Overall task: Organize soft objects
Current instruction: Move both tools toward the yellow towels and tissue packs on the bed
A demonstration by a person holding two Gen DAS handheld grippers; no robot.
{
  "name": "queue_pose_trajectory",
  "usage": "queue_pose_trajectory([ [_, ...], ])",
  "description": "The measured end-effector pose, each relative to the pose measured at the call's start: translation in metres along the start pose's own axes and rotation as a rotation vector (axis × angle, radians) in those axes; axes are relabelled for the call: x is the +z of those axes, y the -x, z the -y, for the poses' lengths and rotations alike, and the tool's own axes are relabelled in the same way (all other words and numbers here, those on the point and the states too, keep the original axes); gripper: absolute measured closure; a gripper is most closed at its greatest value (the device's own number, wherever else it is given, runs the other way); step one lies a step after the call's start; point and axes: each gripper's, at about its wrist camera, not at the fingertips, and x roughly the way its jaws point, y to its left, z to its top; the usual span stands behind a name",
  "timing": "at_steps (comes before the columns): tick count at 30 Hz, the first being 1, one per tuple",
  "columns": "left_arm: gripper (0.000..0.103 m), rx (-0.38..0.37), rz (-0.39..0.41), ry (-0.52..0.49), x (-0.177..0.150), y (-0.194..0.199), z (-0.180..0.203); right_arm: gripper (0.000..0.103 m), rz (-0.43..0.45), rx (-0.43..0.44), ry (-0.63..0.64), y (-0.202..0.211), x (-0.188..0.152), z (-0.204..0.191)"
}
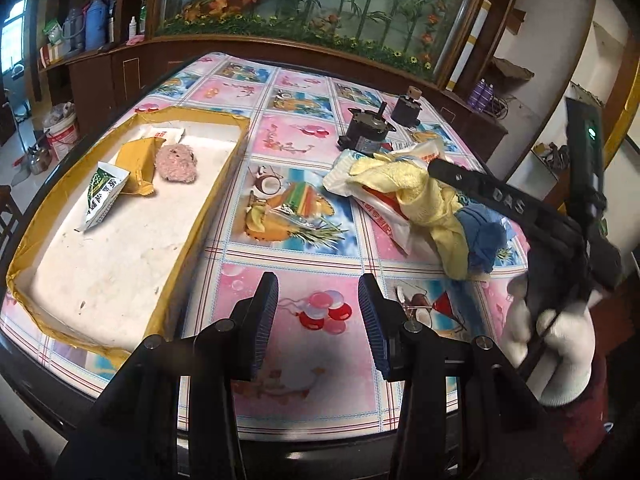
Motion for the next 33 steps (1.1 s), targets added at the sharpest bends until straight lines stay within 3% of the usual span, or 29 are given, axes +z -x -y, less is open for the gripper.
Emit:
queue_pose_trajectory([
  [1,0.062,0.000,-0.002,-0.003,0.000,-0.001,0.002,0.047,-0.013,-0.068,0.003,-0.009,0.011,0.005],
  [5,0.062,0.006,-0.010,-0.007,0.000,-0.003,0.004,0.046,-0.107,-0.149,-0.057,-0.050,0.029,0.033],
  [9,0.062,0.019,-0.006,0.012,0.003,-0.004,-0.002,0.045,-0.152,-0.042,-0.054,-0.067,0.019,0.036],
  [12,0.062,0.010,-0.018,0.001,0.005,-0.010,-0.001,0.045,-0.186,0.135,0.004,-0.062,0.010,0.024],
  [16,0.062,0.011,-0.048,-0.030,0.009,-0.025,0.000,0.046,-0.262,0.558,-0.017,-0.053,-0.006,0.024],
  [17,0.062,0.013,-0.053,-0.035,0.010,-0.028,0.001,0.046,-0.246,0.576,-0.037,-0.051,-0.005,0.029],
  [22,0.062,0.008,-0.078,-0.076,0.015,-0.046,0.008,0.045,-0.127,0.568,-0.170,-0.031,0.006,0.069],
  [28,0.062,-0.109,-0.104,-0.211,0.005,-0.049,0.031,0.045,-0.122,0.555,-0.236,-0.030,0.003,0.080],
  [33,0.061,-0.028,-0.131,-0.262,0.011,-0.058,0.035,0.045,-0.123,0.521,-0.211,-0.032,0.004,0.073],
])
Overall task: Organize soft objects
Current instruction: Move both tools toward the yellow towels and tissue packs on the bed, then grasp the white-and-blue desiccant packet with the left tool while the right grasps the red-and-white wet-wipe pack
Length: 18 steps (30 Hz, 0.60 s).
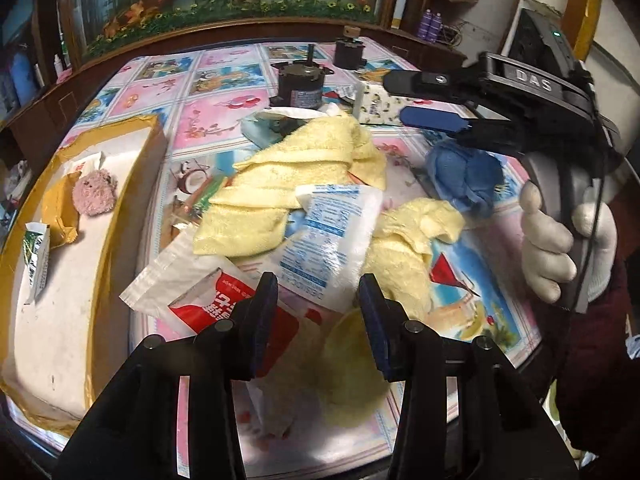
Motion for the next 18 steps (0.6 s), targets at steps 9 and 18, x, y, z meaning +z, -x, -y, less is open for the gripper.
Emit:
queue_pose_trajectory([
  [9,0.061,-0.034,-0.075,-0.071,0.038,-0.042,0.010,0.045,0.006,-0.033,-0.019,-0.001,0.001,0.006],
  [18,0.052,-0.006,-0.117,-0.124,0.044,-0.077,0.018,0.045,0.005,-0.046,-0.009,-0.003,0.000,0.004],
])
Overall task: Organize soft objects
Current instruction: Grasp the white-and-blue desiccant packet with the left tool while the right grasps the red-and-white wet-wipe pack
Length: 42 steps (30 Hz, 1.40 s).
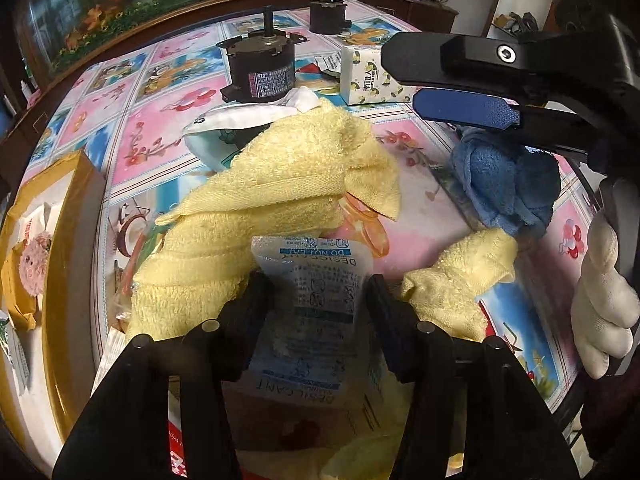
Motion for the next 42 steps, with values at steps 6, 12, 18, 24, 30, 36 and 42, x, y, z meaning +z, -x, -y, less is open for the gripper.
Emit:
queue_pose_trajectory([
  [6,0.066,-0.073,0.054,0.098,-0.005,0.013,-0.012,0.046,0.009,-0.021,0.002,0.000,0.000,0.001],
  [12,0.069,-0.170,0.168,0.273,-0.015,0.062,-0.042,0.047,-0.004,-0.052,0.046,-0.007,-0.002,-0.006],
  [18,0.075,-0.184,0.311,0.379,-0.041,0.134,-0.083,0.045,-0.140,-0.035,0.196,-0.036,-0.024,-0.049],
  [24,0.075,-0.146,0.364,0.425,-0.068,0.157,-0.110,0.045,-0.345,-0.006,0.375,-0.078,-0.074,-0.121],
  [30,0.075,-0.157,0.353,0.488,-0.086,0.152,-0.122,0.045,-0.429,-0.157,0.500,-0.121,-0.103,-0.157],
  [36,0.075,-0.141,0.322,0.485,-0.084,0.145,-0.125,0.061,-0.371,-0.222,0.483,-0.111,-0.101,-0.155],
  [42,0.074,-0.104,0.237,0.398,-0.064,0.112,-0.099,0.061,-0.206,-0.259,0.350,-0.030,-0.087,-0.123],
])
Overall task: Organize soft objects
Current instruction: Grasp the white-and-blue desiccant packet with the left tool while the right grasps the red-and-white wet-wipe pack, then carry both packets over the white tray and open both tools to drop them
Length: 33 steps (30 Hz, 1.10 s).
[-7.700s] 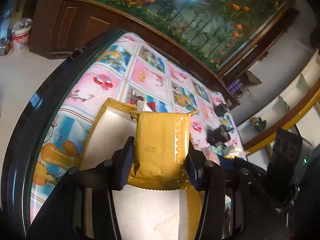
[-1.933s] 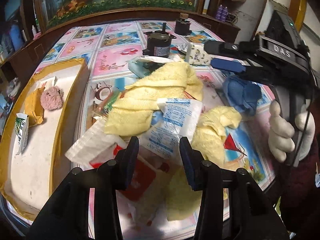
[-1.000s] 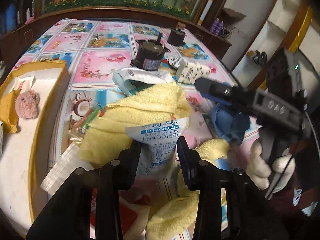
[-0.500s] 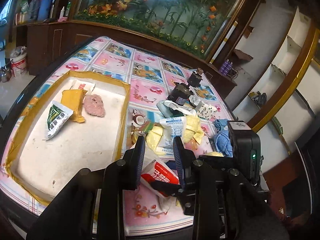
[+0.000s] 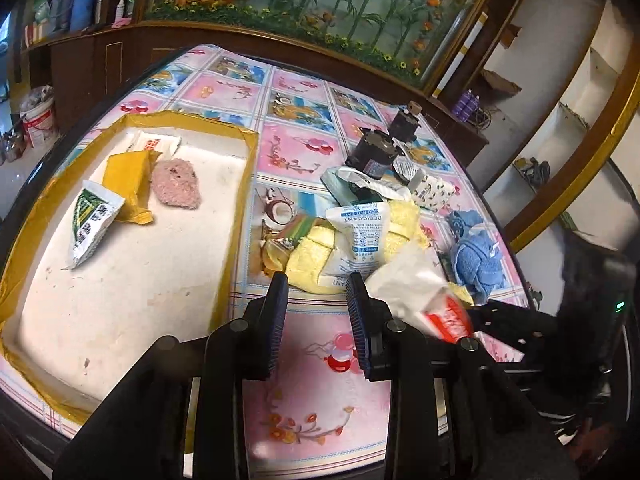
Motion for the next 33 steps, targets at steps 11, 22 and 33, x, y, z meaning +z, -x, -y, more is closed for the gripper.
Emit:
queue_pose_trajectory([
  [11,0.041,0.156,0.026,-0.154,0.024,-0.074,0.062,0.061,0.083,0.033,-0.263,0.041,-0.025,0.098],
  [22,0.075,0.132,-0.014,-0.169,0.029,-0.101,0.052,0.061,0.111,0.071,-0.226,0.042,-0.023,0.091],
  [33,0.081,-0.056,0.153,-0.037,0.041,0.014,0.013,0.061,0.168,0.073,-0.205,0.062,-0.003,0.066],
])
